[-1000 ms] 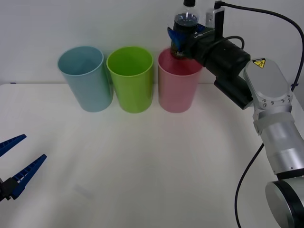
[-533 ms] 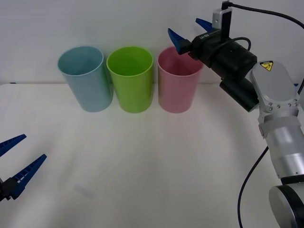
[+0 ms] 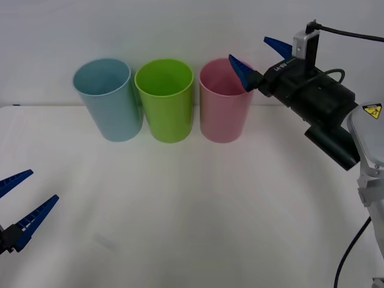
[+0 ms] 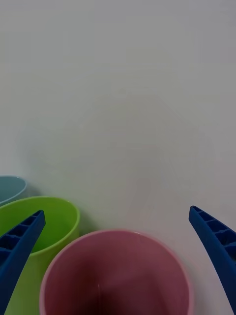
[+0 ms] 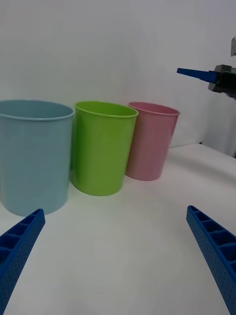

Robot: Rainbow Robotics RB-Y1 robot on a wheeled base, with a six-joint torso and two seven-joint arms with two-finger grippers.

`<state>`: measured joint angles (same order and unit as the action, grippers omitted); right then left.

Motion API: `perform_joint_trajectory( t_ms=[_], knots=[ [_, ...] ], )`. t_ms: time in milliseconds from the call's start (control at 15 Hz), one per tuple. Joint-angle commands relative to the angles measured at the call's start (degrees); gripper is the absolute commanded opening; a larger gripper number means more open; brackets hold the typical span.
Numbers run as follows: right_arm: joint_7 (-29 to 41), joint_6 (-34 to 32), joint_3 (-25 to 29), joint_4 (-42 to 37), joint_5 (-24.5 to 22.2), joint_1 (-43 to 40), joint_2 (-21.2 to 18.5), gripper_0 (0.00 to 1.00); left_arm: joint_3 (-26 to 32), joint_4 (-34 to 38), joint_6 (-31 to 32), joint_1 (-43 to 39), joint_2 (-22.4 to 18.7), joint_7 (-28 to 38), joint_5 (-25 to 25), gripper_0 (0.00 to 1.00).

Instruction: Grasp the object on the table and drop it into the matching bin: aluminum can to the light blue bin, PET bottle to the pink bin.

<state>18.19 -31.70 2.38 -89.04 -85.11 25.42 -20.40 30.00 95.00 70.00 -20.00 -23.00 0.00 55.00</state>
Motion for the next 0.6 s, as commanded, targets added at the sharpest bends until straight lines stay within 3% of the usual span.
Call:
perform_joint_trajectory(
  t_ms=[67,600],
  knots=[
    [0.00,-2.22,0.52,-7.55,2.14,-7.49,-2.01,1.00,0.00,0.00,0.00,0.00,0.00,0.00,0.00,1.00],
    [-5.10,-15.32,8.00,-23.64,10.32,-31.84,-6.84,1.00,0.00,0.00,0.00,0.00,0.00,0.00,0.00,1.00]
  ],
)
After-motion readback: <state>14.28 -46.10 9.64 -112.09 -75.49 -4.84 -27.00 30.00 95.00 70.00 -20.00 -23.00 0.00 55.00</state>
